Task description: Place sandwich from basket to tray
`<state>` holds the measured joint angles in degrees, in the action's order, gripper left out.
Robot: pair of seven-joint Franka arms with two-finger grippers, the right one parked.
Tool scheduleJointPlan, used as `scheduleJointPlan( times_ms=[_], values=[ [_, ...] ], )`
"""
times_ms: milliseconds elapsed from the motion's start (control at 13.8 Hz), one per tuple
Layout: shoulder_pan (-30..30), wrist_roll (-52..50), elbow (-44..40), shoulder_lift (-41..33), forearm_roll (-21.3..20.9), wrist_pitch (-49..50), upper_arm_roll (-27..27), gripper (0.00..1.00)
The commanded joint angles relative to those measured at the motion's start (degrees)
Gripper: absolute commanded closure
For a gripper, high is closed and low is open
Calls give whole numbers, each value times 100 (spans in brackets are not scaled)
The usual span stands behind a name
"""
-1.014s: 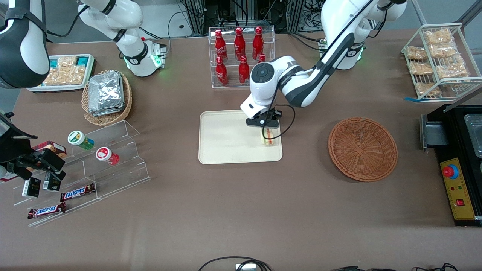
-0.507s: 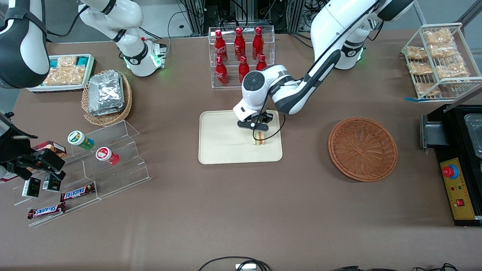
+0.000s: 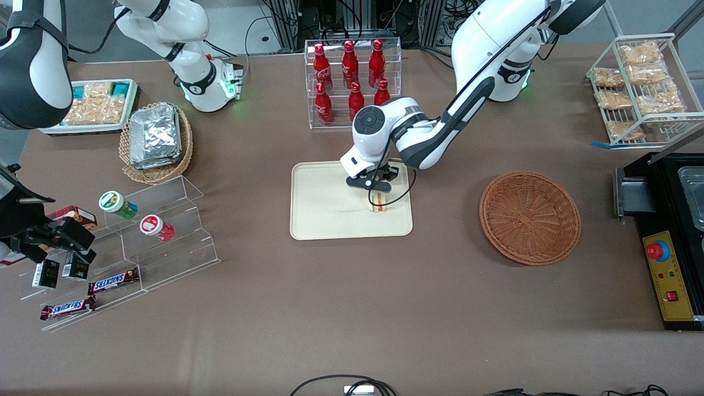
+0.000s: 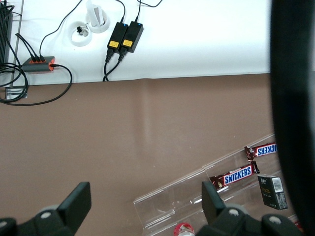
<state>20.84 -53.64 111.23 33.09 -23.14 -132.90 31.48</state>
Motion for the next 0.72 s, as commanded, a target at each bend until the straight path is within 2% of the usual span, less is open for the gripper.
scheduleJointPlan(
  times_ms=[0,362,652],
  values=[
    [122,-305,-145,39,-112,141,-45,3],
    [52,-734,-548,-40,-33,369,-54,1],
    [-308,-920,-1050,-110,-15,975,-54,1]
  ],
)
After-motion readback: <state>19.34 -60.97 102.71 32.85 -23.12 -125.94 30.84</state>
